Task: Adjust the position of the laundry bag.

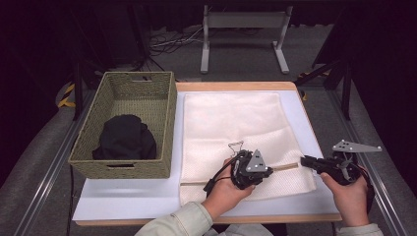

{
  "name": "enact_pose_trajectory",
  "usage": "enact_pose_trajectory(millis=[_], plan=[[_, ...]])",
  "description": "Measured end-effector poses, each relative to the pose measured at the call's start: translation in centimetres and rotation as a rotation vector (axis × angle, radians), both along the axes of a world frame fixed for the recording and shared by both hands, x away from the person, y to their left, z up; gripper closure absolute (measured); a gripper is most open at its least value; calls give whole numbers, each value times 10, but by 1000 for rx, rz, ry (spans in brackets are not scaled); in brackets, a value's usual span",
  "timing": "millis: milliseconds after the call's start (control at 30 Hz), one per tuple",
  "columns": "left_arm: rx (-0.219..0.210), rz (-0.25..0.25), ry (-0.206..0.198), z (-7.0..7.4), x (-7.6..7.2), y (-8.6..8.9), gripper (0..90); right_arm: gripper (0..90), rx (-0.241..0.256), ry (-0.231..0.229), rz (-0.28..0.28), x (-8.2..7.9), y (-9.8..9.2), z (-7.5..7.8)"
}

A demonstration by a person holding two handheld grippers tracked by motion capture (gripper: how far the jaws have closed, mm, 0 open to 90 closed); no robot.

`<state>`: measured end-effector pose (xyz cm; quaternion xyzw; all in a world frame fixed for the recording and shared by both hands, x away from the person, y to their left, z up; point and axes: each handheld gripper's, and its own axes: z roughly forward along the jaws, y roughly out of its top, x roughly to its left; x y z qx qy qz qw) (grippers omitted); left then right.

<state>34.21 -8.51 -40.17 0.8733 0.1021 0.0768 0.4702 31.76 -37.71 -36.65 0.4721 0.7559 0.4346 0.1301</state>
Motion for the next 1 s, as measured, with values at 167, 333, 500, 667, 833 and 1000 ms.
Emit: enact_pose_trajectory(millis=[167,333,500,667,833,1000], plan=[[10,12,-1,3,-2,13,874,842,1,-1,-5,1,-2,-1],[20,26,-6,3,-1,28,874,842,-5,-1,-8,1,-2,-1],[33,46,-9,4,-1,45,874,842,-9,5,-7,2,0,-3],[33,73,-15,6,-2,63,874,842,-7,9,1,2,1,-5],[37,95,-17,7,-3,78,874,842,-3,15,17,3,5,-7],[43,111,-13,7,-4,90,874,842,-7,20,20,3,7,-8]])
